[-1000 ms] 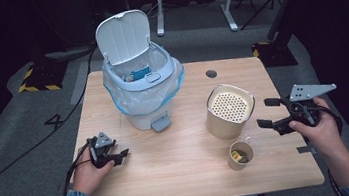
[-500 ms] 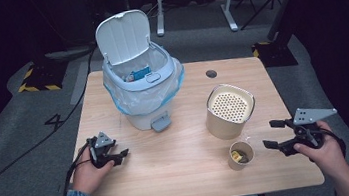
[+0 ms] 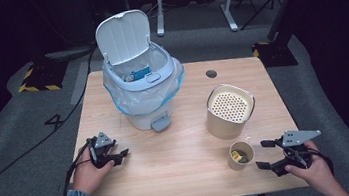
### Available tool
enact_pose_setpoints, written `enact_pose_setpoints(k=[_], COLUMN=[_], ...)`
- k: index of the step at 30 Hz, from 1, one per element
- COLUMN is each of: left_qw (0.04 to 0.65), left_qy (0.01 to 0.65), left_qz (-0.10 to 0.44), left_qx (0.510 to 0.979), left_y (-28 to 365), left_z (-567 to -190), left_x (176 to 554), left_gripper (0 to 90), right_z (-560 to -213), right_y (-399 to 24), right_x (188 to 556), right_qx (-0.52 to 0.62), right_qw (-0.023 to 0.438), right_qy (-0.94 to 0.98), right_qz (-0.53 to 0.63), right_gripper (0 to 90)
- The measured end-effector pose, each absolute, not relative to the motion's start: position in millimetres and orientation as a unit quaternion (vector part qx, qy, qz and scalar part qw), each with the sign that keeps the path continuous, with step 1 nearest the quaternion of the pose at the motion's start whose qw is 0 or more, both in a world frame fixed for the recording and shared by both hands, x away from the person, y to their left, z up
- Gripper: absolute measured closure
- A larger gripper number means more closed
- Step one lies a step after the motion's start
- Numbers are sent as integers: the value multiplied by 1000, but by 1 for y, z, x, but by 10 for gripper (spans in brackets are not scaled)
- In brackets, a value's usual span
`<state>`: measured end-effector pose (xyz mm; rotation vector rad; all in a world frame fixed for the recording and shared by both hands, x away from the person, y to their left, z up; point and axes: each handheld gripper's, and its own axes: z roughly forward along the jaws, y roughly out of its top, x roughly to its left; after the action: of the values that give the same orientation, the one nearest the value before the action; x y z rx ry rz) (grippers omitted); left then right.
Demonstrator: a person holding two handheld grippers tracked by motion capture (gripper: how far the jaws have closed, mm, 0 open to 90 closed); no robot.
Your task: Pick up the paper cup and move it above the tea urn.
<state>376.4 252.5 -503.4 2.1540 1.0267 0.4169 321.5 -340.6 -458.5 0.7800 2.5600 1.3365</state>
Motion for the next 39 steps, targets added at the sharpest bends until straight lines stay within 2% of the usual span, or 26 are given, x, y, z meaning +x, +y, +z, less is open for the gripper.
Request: enact_pose_setpoints(k=[10,24,27,39], left_qw=[352,352,352,352], left_qy=[397,397,397,397], left_qz=[161,161,161,161], left_qx=[832,832,832,832], left_y=[253,253,253,253], left_z=[-503,-503,-503,-503], left_x=[376,376,376,376], left_gripper=[349,349,349,349], right_z=[-485,-495,-496,-497], right_y=[-317,-290,-287,-287], right_x=[321,327,329,329], right_qx=[254,246,242,242], right_qw=[68,73,73,75], right_qy=[855,845,844,838], right_qz=[448,469,474,483], right_gripper=[182,183,247,279])
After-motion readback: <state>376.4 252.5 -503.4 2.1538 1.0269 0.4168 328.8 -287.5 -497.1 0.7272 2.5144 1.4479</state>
